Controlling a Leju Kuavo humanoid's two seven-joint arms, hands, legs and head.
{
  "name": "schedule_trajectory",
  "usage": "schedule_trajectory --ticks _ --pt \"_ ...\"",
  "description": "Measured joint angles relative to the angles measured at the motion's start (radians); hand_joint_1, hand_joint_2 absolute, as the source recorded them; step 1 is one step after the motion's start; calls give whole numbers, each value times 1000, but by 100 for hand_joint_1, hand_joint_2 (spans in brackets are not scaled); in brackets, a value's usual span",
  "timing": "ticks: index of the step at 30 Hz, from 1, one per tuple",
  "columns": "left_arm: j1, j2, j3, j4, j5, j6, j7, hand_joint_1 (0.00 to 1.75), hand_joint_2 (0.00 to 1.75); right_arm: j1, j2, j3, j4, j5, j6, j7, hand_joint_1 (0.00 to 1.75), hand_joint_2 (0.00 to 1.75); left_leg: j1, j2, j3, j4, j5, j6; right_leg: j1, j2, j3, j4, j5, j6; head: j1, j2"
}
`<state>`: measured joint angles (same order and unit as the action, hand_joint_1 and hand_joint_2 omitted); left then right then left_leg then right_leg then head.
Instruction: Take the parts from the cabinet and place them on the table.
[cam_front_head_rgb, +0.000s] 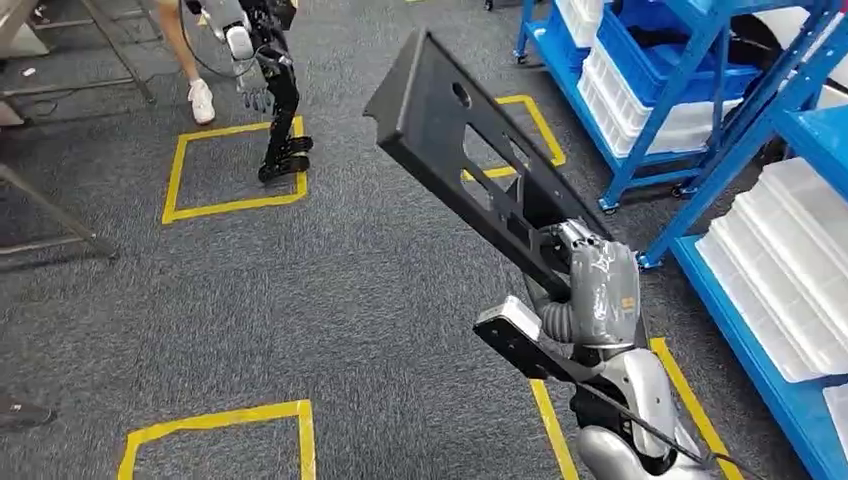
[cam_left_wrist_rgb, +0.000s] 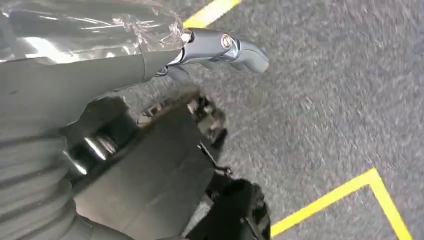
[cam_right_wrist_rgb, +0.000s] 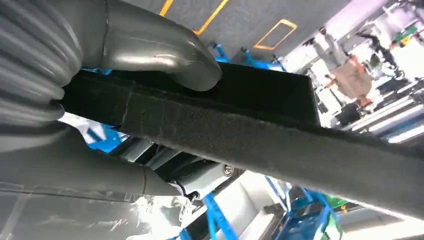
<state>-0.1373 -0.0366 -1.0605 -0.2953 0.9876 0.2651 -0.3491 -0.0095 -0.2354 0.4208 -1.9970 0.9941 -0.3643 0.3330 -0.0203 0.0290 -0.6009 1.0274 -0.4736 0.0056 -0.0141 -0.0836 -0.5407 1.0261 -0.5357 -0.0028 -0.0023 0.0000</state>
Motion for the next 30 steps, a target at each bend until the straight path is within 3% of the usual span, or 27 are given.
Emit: schedule_trajectory --ticks 1,2,3,4,5,6,7,8,9,10,11,12,13,16,17,18,19,20,21,22,23,24,26,27,28,30 --pt "1 0 0 0 0 -2 0 0 175 0 1 0 0 2 0 0 175 175 0 -9 3 -9 3 6 1 -8 7 -5 0 7 0 0" --pt "1 0 0 0 0 -3 0 0 175 -1 0 0 0 3 0 1 175 175 13 -13 14 -26 10 14 -3 10 8 3 -15 13 1 0" --pt "-2 0 0 0 0 -3 0 0 175 1 0 0 0 3 -1 1 175 175 11 -20 18 -33 13 17 -4 49 -3 33 -35 12 1 0" --pt "-5 0 0 0 0 -3 0 0 175 1 0 0 0 4 -1 1 175 175 12 -24 19 -33 14 24 -4 70 -34 97 -71 11 7 0" --pt "-8 0 0 0 0 -3 0 0 175 3 -1 0 0 4 -1 3 175 175 12 -31 19 -33 13 26 -3 77 -74 174 -106 12 13 0" --pt "-8 0 0 0 1 -3 0 0 175 6 -1 -1 0 4 -1 4 175 175 12 -39 19 -32 13 26 -3 80 -111 244 -129 14 20 0" --pt "-8 0 0 0 2 -3 0 0 175 7 -1 0 0 4 -1 4 175 175 11 -46 19 -30 12 27 -3 81 -139 289 -133 16 22 0" --pt "-8 0 0 0 6 -3 1 0 175 7 -1 0 0 4 0 4 175 175 12 -56 19 -27 11 27 -4 81 -142 285 -111 18 23 0" --pt "-8 0 0 0 8 -3 1 0 175 7 -1 -1 0 4 0 5 175 175 13 -66 19 -23 9 26 -6 81 -124 235 -69 19 26 0" --pt "-8 -1 0 0 10 -2 1 0 175 6 -1 -1 0 4 0 4 175 175 15 -77 20 -17 6 22 -9 85 -89 152 -18 19 31 0" --pt "-8 -2 0 -1 11 -1 1 0 175 6 -1 0 0 3 0 3 175 175 18 -87 19 -9 0 16 -14 103 -51 62 30 21 35 0" --pt "-8 -2 0 0 13 1 1 0 175 5 -1 0 1 3 0 2 175 175 18 -94 13 -4 -4 11 -17 138 -36 38 11 22 39 0" --pt "-9 -2 0 0 15 2 1 0 175 5 0 0 1 2 1 1 175 175 14 -104 4 14 -7 5 -15 141 -36 22 16 16 41 0" --pt "-3 -2 0 0 16 3 1 0 175 2 0 0 1 2 2 0 175 175 21 -124 1 5 1 -8 -6 120 -36 26 17 3 33 0" --pt "-1 -2 0 0 17 5 1 0 175 -1 0 0 1 2 3 0 175 175 22 -126 -1 12 -7 -13 -14 108 -33 18 22 -6 34 0" --pt "0 -2 0 -1 18 5 1 0 175 -2 0 0 1 2 3 -1 175 175 17 -89 -7 37 -26 -18 -13 100 -31 16 23 -7 30 0" --pt "-1 -2 0 -1 19 6 1 0 175 -2 0 0 1 2 4 -1 175 175 18 -64 -32 90 -58 -24 -12 91 -31 16 22 -13 12 0" --pt "-1 -2 0 -1 21 7 0 0 175 -2 0 0 1 0 5 -2 175 175 22 -50 -72 174 -99 -29 -9 80 -31 16 22 -14 6 0" --pt "1 -2 0 -1 21 8 0 0 175 -1 0 0 1 0 6 -2 175 175 24 -44 -111 254 -131 -31 -7 69 -31 16 20 -16 5 0" --pt "3 -2 0 -1 24 9 0 0 175 -1 0 0 1 0 7 -2 175 175 26 -42 -136 307 -143 -32 -6 59 -31 16 19 -18 3 0" --pt "6 -2 0 -1 26 9 0 0 175 -1 0 0 1 0 8 -2 175 175 26 -41 -141 315 -134 -32 -5 50 -30 16 18 -18 1 0" --pt "9 -2 0 -1 28 10 0 0 175 -1 0 0 1 0 9 -2 175 175 26 -40 -124 277 -105 -28 -3 42 -28 16 16 -18 -1 0" --pt "11 -2 0 -1 29 10 0 0 175 -2 0 0 1 0 9 -2 175 175 22 -27 -39 107 -17 -16 -3 27 -19 16 10 -15 -2 0" --pt "10 -2 0 -1 29 11 0 0 175 -2 0 0 1 0 9 -2 175 175 16 4 -4 24 4 -8 -3 20 -15 15 6 -12 -3 0" --pt "9 -2 0 -1 29 11 0 0 175 -2 0 0 1 0 9 -2 175 175 5 17 3 10 -5 -5 2 14 -15 18 3 -7 -3 0" --pt "11 -2 0 -1 29 11 0 0 175 -2 0 1 1 0 10 -2 175 175 0 4 -1 7 -4 1 -2 2 -14 13 3 0 -3 0"
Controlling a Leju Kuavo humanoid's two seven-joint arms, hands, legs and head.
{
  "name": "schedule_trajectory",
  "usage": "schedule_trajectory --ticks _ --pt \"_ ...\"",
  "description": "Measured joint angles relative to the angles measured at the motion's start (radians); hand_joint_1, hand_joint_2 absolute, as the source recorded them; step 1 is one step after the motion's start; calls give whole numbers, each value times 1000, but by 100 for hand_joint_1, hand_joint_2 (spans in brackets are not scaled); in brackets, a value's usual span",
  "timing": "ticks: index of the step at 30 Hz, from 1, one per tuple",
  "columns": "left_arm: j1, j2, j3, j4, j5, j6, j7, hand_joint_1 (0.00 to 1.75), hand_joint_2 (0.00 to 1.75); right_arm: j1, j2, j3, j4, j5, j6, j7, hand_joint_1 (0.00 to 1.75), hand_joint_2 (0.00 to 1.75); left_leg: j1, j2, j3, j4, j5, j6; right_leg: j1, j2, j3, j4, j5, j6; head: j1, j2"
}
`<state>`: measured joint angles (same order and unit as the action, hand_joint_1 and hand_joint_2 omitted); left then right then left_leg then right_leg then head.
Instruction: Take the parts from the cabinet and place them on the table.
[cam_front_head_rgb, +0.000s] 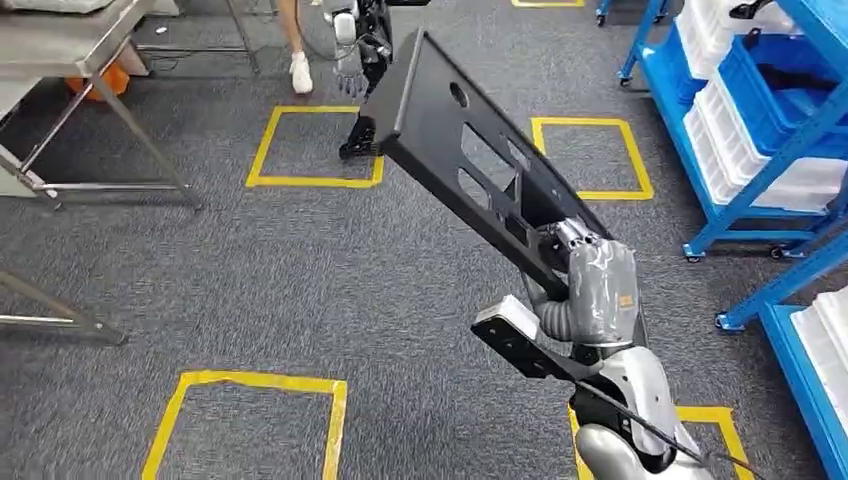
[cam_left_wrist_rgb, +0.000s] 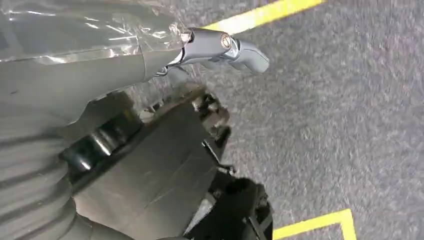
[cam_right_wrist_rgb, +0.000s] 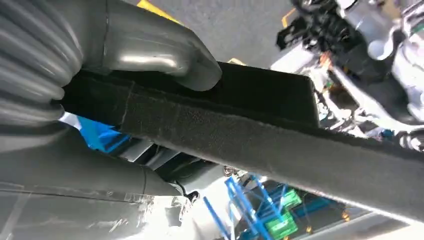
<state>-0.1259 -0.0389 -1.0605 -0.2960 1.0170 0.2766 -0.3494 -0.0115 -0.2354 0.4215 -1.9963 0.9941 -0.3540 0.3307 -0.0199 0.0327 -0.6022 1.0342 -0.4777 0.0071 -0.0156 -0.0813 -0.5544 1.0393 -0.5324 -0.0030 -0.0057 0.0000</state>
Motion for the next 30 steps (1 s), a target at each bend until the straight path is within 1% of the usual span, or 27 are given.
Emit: schedule_trajectory --ticks 2,3,4,5,6,7,8,9,10,11,12,13,14,16,17,18,19,20,22,23,24,25,26,27,28,29,30 --pt "2 0 0 0 0 0 -1 0 175 -1 2 0 0 0 1 0 175 175 4 -16 9 -21 7 12 2 -15 11 -8 -3 14 0 0" --pt "4 0 0 0 0 -1 -3 0 175 -1 2 0 0 0 1 0 175 175 9 -20 20 -34 13 15 -6 14 12 7 -19 14 3 0" --pt "2 0 0 0 0 -2 -4 0 175 -2 2 0 0 1 1 0 175 175 11 -26 24 -39 16 23 -5 48 -9 53 -50 12 3 0" --pt "0 0 0 0 0 -2 -4 0 175 -2 2 1 0 1 1 0 175 175 11 -31 24 -39 16 27 -4 67 -45 126 -88 13 7 0" --pt "0 -1 0 0 0 -4 -4 0 175 2 2 0 0 1 2 2 175 175 10 -40 23 -38 15 28 -5 75 -87 207 -120 15 13 0" --pt "0 -1 0 0 -1 -5 -4 0 175 4 2 1 0 1 3 2 175 175 9 -47 23 -37 14 29 -4 78 -121 267 -136 17 16 0" --pt "0 -1 0 0 -1 -5 -4 0 175 5 2 1 0 2 3 3 175 175 9 -57 23 -34 13 30 -5 78 -137 289 -127 19 18 0" --pt "0 -1 0 0 -1 -5 -4 0 175 5 2 1 0 2 3 5 175 175 10 -66 23 -31 11 30 -5 78 -130 263 -97 20 20 0" --pt "0 -1 0 0 -1 -5 -4 0 175 5 2 1 0 3 3 8 175 175 11 -77 24 -26 8 27 -7 80 -104 199 -52 21 23 0" --pt "0 -1 0 0 -1 -6 -4 0 175 5 2 1 0 3 3 8 175 175 13 -87 25 -19 3 23 -10 85 -65 106 0 21 27 0" --pt "0 -2 0 0 -1 -6 -4 0 175 5 2 1 0 4 3 8 175 175 15 -97 22 -9 -4 16 -15 110 -32 22 28 23 32 0" --pt "-2 -2 0 0 -1 -6 -3 0 175 7 2 1 0 5 3 11 175 175 11 -104 14 2 -8 9 -11 133 -27 18 14 23 34 0" --pt "-1 -2 0 0 -1 -6 -3 0 175 8 2 1 -2 5 3 11 175 175 12 -111 8 6 -7 6 -11 121 -32 19 18 14 36 0" --pt "3 -2 0 0 -1 -6 -3 0 175 10 2 1 -2 6 3 11 175 175 15 -119 7 1 -3 -2 -4 111 -31 19 18 5 32 0" --pt "5 -2 0 0 -1 -6 -3 0 175 9 2 1 -2 8 3 11 175 175 14 -124 7 2 -4 -5 -7 104 -30 14 21 0 31 0" --pt "6 -2 0 0 -1 -6 -3 0 175 8 2 1 -3 8 3 11 175 175 15 -103 6 17 -17 -10 -11 92 -26 9 24 -6 32 0" --pt "4 -2 0 -1 -1 -6 -3 0 175 10 2 1 -4 9 3 11 175 175 11 -71 -10 55 -44 -17 -11 86 -23 8 23 -12 18 0" --pt "3 -2 0 0 -1 -6 -3 0 175 10 2 1 -4 9 3 11 175 175 14 -56 -40 120 -79 -23 -9 76 -23 8 22 -14 11 0" --pt "4 -2 0 0 -1 -6 -3 0 175 11 2 1 -4 9 3 11 175 175 21 -46 -115 273 -142 -29 -6 57 -23 8 20 -17 6 0" --pt "5 -2 0 0 -1 -6 -3 0 175 11 2 1 -4 9 3 11 175 175 23 -45 -138 315 -146 -30 -6 48 -22 8 18 -17 5 0" --pt "6 -2 0 0 -1 -6 -3 0 175 11 2 1 -4 9 3 11 175 175 23 -44 -131 299 -126 -29 -5 39 -20 8 16 -17 4 0" --pt "6 -2 0 -1 -1 -6 -3 0 175 11 2 1 -4 9 3 11 175 175 23 -41 -101 237 -86 -26 -5 31 -17 8 14 -16 3 0" --pt "6 -2 0 -1 -1 -6 -3 0 175 11 2 1 -4 9 3 11 175 175 22 -36 -58 149 -40 -22 -5 24 -13 8 11 -14 2 0" --pt "5 -2 0 0 -1 -6 -3 0 175 11 2 1 -4 9 3 11 175 175 19 -17 -10 55 3 -15 -5 18 -7 8 8 -12 0 0" --pt "4 -2 0 0 -1 -6 -3 0 175 12 2 1 -5 9 3 11 175 175 13 25 11 12 -6 -9 -5 11 -5 5 6 -9 0 0" --pt "2 -2 0 -1 -1 -6 -3 0 175 11 2 1 -6 10 3 12 175 175 2 21 9 -2 -3 -5 -2 7 -6 7 4 -3 -2 0" --pt "4 -2 0 -1 -1 -6 -3 0 175 12 2 1 -6 10 3 14 175 175 0 13 6 0 -3 -3 -3 -2 -4 5 5 1 0 0"
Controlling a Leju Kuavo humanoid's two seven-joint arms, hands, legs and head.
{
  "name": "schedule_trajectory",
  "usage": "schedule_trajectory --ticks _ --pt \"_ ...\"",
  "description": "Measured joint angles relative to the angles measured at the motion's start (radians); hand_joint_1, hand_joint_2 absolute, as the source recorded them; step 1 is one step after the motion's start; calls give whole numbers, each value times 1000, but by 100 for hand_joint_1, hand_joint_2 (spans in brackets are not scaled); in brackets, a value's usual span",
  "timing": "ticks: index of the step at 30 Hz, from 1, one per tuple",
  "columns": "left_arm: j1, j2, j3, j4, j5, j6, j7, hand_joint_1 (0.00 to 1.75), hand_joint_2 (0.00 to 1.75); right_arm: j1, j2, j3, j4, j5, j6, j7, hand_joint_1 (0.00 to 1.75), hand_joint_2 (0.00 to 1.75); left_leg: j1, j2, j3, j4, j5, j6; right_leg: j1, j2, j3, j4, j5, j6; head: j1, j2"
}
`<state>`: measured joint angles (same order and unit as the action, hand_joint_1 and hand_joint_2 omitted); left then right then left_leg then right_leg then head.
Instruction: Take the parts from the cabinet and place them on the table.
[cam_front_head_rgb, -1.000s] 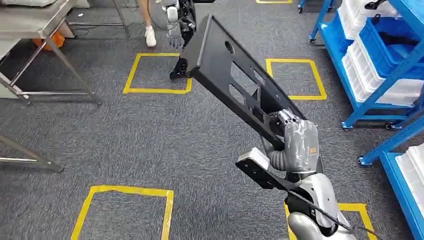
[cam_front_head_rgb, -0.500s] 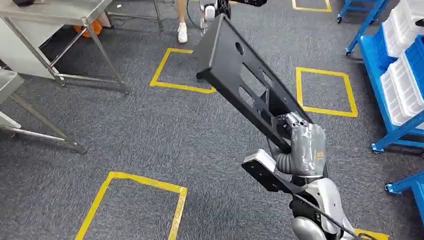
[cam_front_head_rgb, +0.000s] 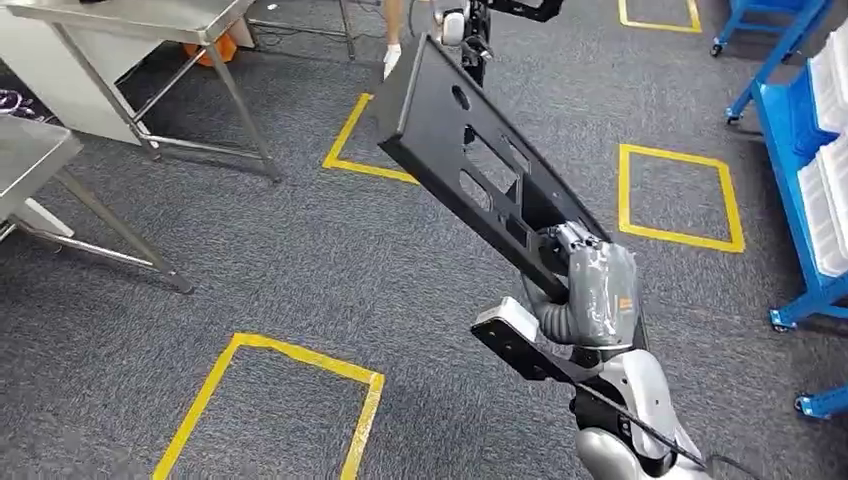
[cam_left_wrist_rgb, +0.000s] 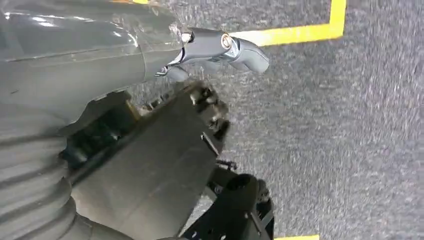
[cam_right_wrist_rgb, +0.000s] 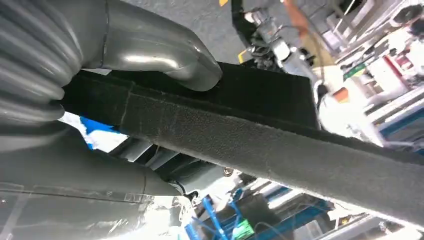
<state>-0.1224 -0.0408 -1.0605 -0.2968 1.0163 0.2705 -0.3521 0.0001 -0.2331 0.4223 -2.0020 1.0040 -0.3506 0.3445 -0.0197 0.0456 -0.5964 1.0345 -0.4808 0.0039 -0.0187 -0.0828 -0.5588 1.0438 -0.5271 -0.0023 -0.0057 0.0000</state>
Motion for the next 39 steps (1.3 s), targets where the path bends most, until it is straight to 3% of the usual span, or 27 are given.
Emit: schedule_trajectory --ticks 2,3,4,6,7,8,9,10,12,13,14,17,18,19,20,21,24,25,26,28,29,30,33,34,36,37,39 --pt "3 1 0 0 1 1 0 0 175 -1 1 0 -1 2 0 0 175 175 -3 -16 0 -8 2 8 -2 -15 9 -7 -1 10 -1 0" --pt "3 0 0 0 1 3 0 0 175 0 0 0 -3 3 0 1 175 175 10 -23 14 -26 11 17 -5 -3 13 -3 -13 18 0 0" --pt "1 1 0 0 2 4 -1 0 175 -1 0 0 -3 3 0 0 175 175 9 -31 19 -34 13 21 -6 38 5 24 -32 18 0 0" --pt "-4 1 0 0 3 11 -2 0 175 0 0 0 -3 0 0 -2 175 175 9 -43 19 -33 14 29 -5 72 -64 159 -100 17 5 0" --pt "-4 0 0 0 3 14 -4 0 175 1 0 0 -3 -2 0 -4 175 175 8 -52 19 -32 13 30 -5 77 -104 235 -128 20 11 0" --pt "-4 0 0 0 3 16 -6 0 175 1 0 0 -3 -4 0 -7 175 175 7 -61 19 -30 12 31 -4 79 -136 290 -138 22 13 0" --pt "-4 1 0 0 3 16 -8 0 175 1 0 0 -3 -6 -1 -9 175 175 7 -72 19 -29 11 32 -5 79 -144 294 -119 23 13 0" --pt "-4 1 0 0 4 19 -9 0 175 1 0 0 -3 -8 -2 -11 175 175 9 -83 20 -26 9 31 -5 80 -130 253 -81 24 13 0" --pt "-7 1 0 0 0 16 -13 0 175 -2 0 0 -3 -9 -3 -13 175 175 13 -107 20 -13 1 22 -10 96 -52 74 22 24 16 0" --pt "-7 1 0 0 -2 14 -14 0 175 -4 0 0 -2 -9 -4 -14 175 175 14 -115 12 -5 -4 15 -17 142 -33 32 15 26 21 0" --pt "-11 1 0 0 -2 13 -14 0 175 -3 0 0 -3 -9 -6 -14 175 175 10 -125 1 13 -8 10 -16 152 -36 15 15 22 22 0" --pt "-9 1 0 0 -7 8 -14 0 175 -3 0 0 -3 -7 -8 -13 175 175 16 -145 -3 3 -1 -3 -7 127 -36 21 15 6 17 0" --pt "-9 3 0 0 -8 6 -14 0 175 -5 0 -1 -3 -4 -9 -9 175 175 15 -145 -2 8 -7 -8 -14 114 -31 11 19 -2 18 0" --pt "-10 3 0 0 -10 5 -14 0 175 -5 0 -1 -3 -1 -9 -6 175 175 11 -109 -6 30 -23 -15 -14 105 -26 8 20 -5 16 0" --pt "-12 3 0 0 -11 2 -14 0 175 -5 0 -1 -3 2 -10 -2 175 175 11 -84 -28 78 -52 -20 -13 95 -23 6 20 -10 1 0" --pt "-14 3 0 0 -11 0 -14 0 175 -6 0 -1 -3 3 -11 -2 175 175 14 -70 -63 150 -87 -26 -12 84 -22 6 18 -12 -2 0" --pt "-14 3 0 0 -11 -2 -14 0 175 -5 0 -1 -3 4 -11 2 175 175 21 -60 -136 293 -138 -31 -9 62 -21 6 14 -16 -3 0" --pt "-13 3 0 0 -12 -3 -13 0 175 -5 0 -1 -3 4 -11 3 175 175 23 -58 -146 309 -131 -31 -8 52 -19 6 13 -16 -4 0" --pt "-12 3 0 0 -12 -5 -11 0 175 -5 0 -1 -3 5 -11 3 175 175 23 -57 -132 276 -102 -29 -8 43 -17 6 10 -15 -5 0" --pt "-14 3 0 0 -12 -8 -11 0 175 -5 0 -1 -3 6 -11 6 175 175 21 -42 -48 105 -8 -18 -7 27 -5 6 3 -12 -5 0" --pt "-14 3 0 0 -13 -8 -10 0 175 -5 0 -1 -3 8 -11 7 175 175 15 -10 -12 20 17 -8 -7 20 0 5 -1 -9 -5 0" --pt "-17 3 0 0 -12 -8 -9 0 175 -5 0 -1 -3 10 -11 6 175 175 4 7 -3 9 4 -6 -1 12 1 5 -4 -4 -5 0" --pt "-16 4 0 0 -12 -7 -8 0 175 -6 0 -1 -3 11 -12 7 175 175 -3 -14 -8 1 4 4 -7 -8 8 -4 -5 8 -6 0" --pt "-16 4 0 0 -11 -6 -8 0 175 -6 0 -1 -3 12 -13 7 175 175 1 -23 2 -17 10 13 -4 -13 16 -8 -8 17 -6 0" --pt "-19 4 0 0 -11 -6 -8 0 175 -6 -2 -2 -3 13 -16 6 175 175 11 -35 18 -37 19 23 -8 52 -2 45 -44 20 -3 0" --pt "-22 4 0 0 -11 -7 -8 0 175 -6 -2 -2 -3 14 -18 6 175 175 11 -41 18 -38 20 27 -7 69 -37 111 -79 19 -2 0" --pt "-23 4 0 0 -13 -8 -8 0 175 -1 -3 -3 -3 15 -18 6 175 175 10 -58 18 -35 17 30 -6 79 -118 257 -131 22 5 0"
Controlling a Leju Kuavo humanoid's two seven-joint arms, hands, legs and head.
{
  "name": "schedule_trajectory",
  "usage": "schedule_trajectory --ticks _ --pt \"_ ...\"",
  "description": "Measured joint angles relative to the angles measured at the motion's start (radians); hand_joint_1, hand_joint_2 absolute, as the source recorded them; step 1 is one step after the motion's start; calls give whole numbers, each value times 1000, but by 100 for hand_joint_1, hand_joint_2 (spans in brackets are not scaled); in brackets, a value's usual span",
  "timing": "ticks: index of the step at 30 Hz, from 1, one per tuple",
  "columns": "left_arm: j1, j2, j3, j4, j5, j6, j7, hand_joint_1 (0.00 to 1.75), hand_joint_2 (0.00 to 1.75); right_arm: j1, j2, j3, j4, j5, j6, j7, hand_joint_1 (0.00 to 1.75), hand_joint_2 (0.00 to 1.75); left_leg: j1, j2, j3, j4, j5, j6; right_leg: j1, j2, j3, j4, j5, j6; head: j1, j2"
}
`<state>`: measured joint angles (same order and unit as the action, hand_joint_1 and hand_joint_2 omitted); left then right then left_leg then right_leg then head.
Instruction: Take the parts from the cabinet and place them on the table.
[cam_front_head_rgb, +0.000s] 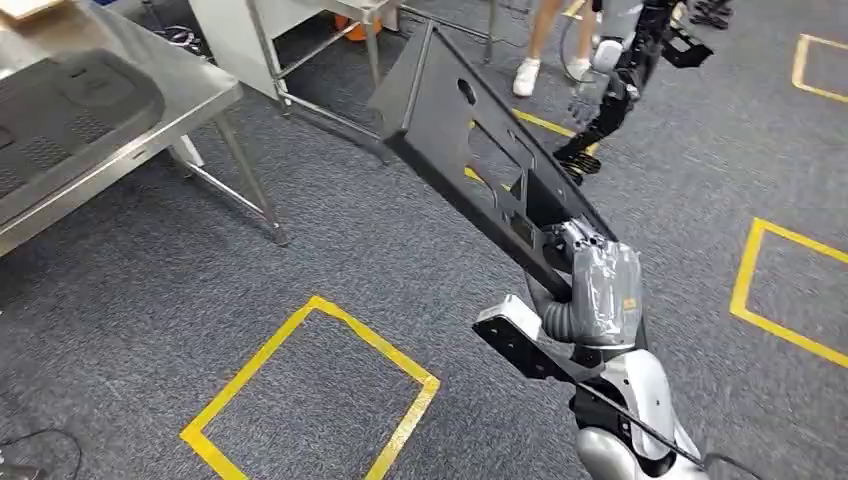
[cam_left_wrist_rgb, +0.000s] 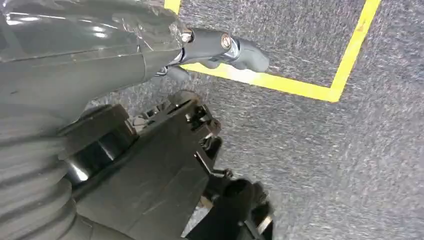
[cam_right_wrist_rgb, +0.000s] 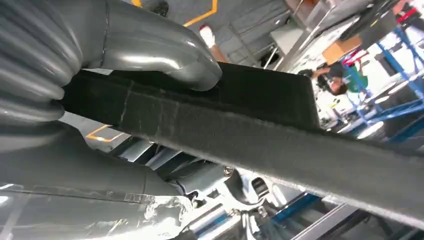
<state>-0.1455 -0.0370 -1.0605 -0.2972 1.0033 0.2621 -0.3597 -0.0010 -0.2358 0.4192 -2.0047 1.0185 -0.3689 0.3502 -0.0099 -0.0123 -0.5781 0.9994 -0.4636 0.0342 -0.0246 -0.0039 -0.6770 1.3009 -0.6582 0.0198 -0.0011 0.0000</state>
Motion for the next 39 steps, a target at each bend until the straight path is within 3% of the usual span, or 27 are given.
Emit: schedule_trajectory --ticks 1,2,4,5,6,7,10,11,12,13,15,16,17,18,20,21,27,28,29,30,32,33,34,36,37,38,39 --pt "1 0 0 0 -1 0 0 0 175 2 0 0 0 1 0 0 175 175 0 -11 0 3 -2 1 0 1 -24 33 5 2 0 0" --pt "1 0 0 0 -2 0 0 0 175 3 0 -1 0 1 0 0 175 175 1 -22 1 7 -5 -1 -1 1 -20 12 35 3 0 0" --pt "-1 0 0 0 -5 -2 0 0 175 3 0 -3 0 2 0 0 175 175 5 -43 2 18 -13 -7 -5 7 35 -123 126 4 1 0" --pt "-1 0 0 0 -6 -2 0 0 175 3 0 -4 0 2 -1 0 175 175 7 -55 -1 31 -21 -15 -10 37 71 -217 168 8 3 0" --pt "-2 0 0 0 -6 -2 0 0 175 3 -1 -4 0 2 -1 0 175 175 5 -62 -13 41 -27 -23 -14 84 74 -221 144 11 4 0" --pt "-4 0 0 0 -6 -2 0 0 175 6 -1 -5 -1 2 -2 -1 175 175 4 -74 -23 55 -29 -27 -13 79 70 -226 148 -1 4 0" --pt "-2 0 0 0 -6 0 0 0 175 5 -2 -5 -1 4 -2 -2 175 175 10 -95 -25 47 -24 -40 -7 51 73 -229 148 -17 0 0" --pt "-1 2 0 0 -6 1 0 0 175 3 -2 -5 -1 4 -2 -2 175 175 9 -76 -24 58 -32 -45 -11 38 78 -235 150 -23 0 0" --pt "-3 2 0 0 -6 1 0 0 175 5 -2 -5 -1 4 -2 -3 175 175 3 -31 -37 95 -56 -53 -11 27 84 -240 149 -29 -13 0" --pt "-5 2 0 0 -6 1 0 0 175 5 -2 -5 -1 4 -2 -3 175 175 6 -13 -66 155 -89 -59 -9 15 88 -241 148 -31 -16 0" --pt "-5 2 0 0 -6 1 0 0 175 6 -2 -5 -1 4 -3 -3 175 175 12 -1 -142 308 -151 -65 -6 -9 91 -241 144 -36 -18 0" --pt "-4 2 0 0 -6 1 0 0 175 6 -2 -5 -1 4 -3 -3 175 175 13 1 -165 349 -157 -65 -6 -18 92 -240 142 -36 -18 0" --pt "-2 2 0 0 -6 1 0 0 175 6 -2 -5 -1 4 -2 -3 175 175 14 2 -165 341 -139 -64 -5 -29 95 -240 140 -35 -18 0" --pt "-1 2 0 0 -6 1 0 0 175 6 -2 -5 -1 4 -2 -3 175 175 13 3 -140 286 -101 -60 -5 -38 99 -241 136 -35 -18 0" --pt "-2 2 0 0 -6 1 0 0 175 5 -2 -5 -1 4 -2 -3 175 175 6 26 -46 99 -5 -41 -2 -55 114 -243 129 -31 -18 0" --pt "-3 3 0 1 -6 1 0 0 175 5 -2 -5 -1 5 -3 -3 175 175 -4 63 -24 49 -10 -28 -3 -62 118 -247 126 -30 -17 0" --pt "-5 4 0 1 -6 1 0 0 175 5 -2 -5 -1 4 -3 -3 175 175 -12 59 -23 38 -9 -24 -1 -70 120 -250 125 -23 -16 0" --pt "-3 4 0 1 -6 1 0 0 175 5 -2 -5 -1 4 -3 -3 175 175 -14 49 -27 38 -10 -22 -2 -82 124 -254 125 -17 -16 0" --pt "-2 4 0 1 -6 1 -1 0 175 2 -3 -5 -1 4 -3 -3 175 175 1 24 0 -5 5 -8 -2 -42 129 -231 98 -3 -13 0" --pt "-7 4 0 1 -6 0 -1 0 175 1 -3 -5 -1 4 -4 -3 175 175 2 14 1 -5 5 -2 -1 -8 67 -111 36 -4 -11 0" --pt "-8 3 0 1 -6 -2 -1 0 175 6 -5 -5 -1 4 -4 -3 175 175 1 -3 1 -1 1 2 0 0 -7 19 -4 1 -5 0" --pt "-7 3 0 1 -6 -3 -1 0 175 6 -5 -5 -1 4 -4 -2 175 175 1 -14 1 3 -1 1 -1 0 -19 30 10 3 -5 0" --pt "-6 3 0 1 -5 -3 -1 0 175 6 -5 -5 -1 4 -4 -2 175 175 3 -26 2 9 -5 -1 -3 1 -6 -11 52 5 -4 0" --pt "-6 3 0 1 -5 -6 -1 0 175 5 -5 -5 -1 4 -4 -2 175 175 9 -50 2 27 -17 -12 -9 13 62 -176 152 9 -3 0" --pt "-6 3 0 1 -5 -7 -1 0 175 5 -5 -5 0 3 -3 -2 175 175 11 -58 -4 36 -25 -19 -14 51 83 -218 149 13 0 0" --pt "-9 3 0 1 -5 -7 -1 0 175 6 -5 -5 -1 3 -3 -2 175 175 6 -68 -15 56 -30 -27 -11 64 83 -235 142 9 3 0" --pt "-8 3 0 1 -5 -7 -2 0 175 7 -5 -5 -1 3 -2 -2 175 175 8 -75 -17 52 -27 -30 -11 55 81 -229 142 2 2 0"
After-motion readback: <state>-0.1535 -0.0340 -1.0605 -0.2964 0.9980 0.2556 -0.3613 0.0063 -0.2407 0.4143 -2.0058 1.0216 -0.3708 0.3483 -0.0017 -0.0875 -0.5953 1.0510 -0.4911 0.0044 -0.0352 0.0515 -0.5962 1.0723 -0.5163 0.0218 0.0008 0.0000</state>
